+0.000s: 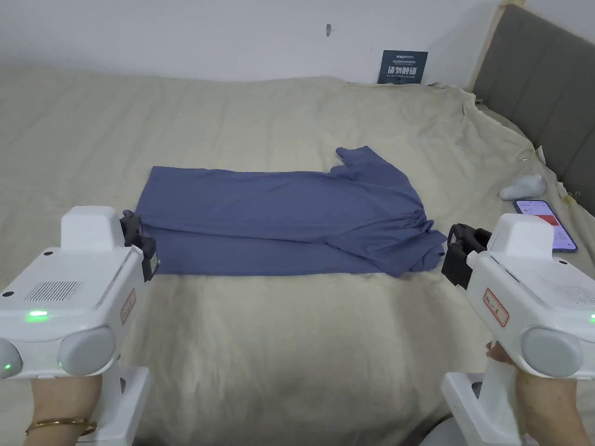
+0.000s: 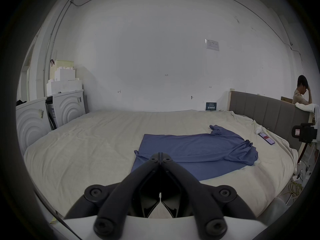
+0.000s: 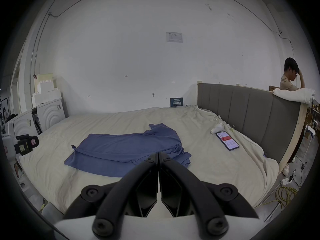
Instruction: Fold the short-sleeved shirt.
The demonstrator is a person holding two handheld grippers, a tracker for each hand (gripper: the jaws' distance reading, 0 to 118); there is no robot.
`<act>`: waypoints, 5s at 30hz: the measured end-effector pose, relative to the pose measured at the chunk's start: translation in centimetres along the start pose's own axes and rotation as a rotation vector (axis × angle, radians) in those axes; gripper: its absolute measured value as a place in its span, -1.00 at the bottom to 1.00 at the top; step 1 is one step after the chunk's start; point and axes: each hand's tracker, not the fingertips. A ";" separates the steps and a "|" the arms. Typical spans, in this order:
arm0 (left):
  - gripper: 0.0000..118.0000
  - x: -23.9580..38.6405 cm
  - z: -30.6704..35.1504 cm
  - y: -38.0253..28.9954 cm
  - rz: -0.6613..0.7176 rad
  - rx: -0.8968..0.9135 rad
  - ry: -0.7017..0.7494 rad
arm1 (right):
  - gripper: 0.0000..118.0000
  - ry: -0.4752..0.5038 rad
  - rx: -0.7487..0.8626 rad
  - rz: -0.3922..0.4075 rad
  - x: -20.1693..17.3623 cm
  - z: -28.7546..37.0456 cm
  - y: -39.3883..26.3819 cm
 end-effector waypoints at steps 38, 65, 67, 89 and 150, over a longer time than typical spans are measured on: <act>-1.00 -0.1 -12.0 -1.3 0.067 -0.188 0.008 | -0.15 -0.227 -0.882 -0.135 7.0 -30.6 -2.0; 0.11 -5.4 -27.7 -1.7 0.027 -0.903 0.151 | -0.87 -0.150 -0.830 -0.161 6.4 -29.3 -1.4; -0.58 -5.0 -28.0 -2.2 -0.003 -0.948 0.164 | -0.87 -0.148 -0.831 -0.165 6.5 -29.4 -1.4; -1.00 -9.2 -16.9 7.3 0.107 -0.752 -0.046 | -0.87 0.011 -0.761 -0.084 8.6 -20.4 6.2; -1.00 -2.2 -0.9 3.0 0.094 0.040 -0.004 | -1.00 0.049 0.054 -0.001 -1.2 -1.2 3.1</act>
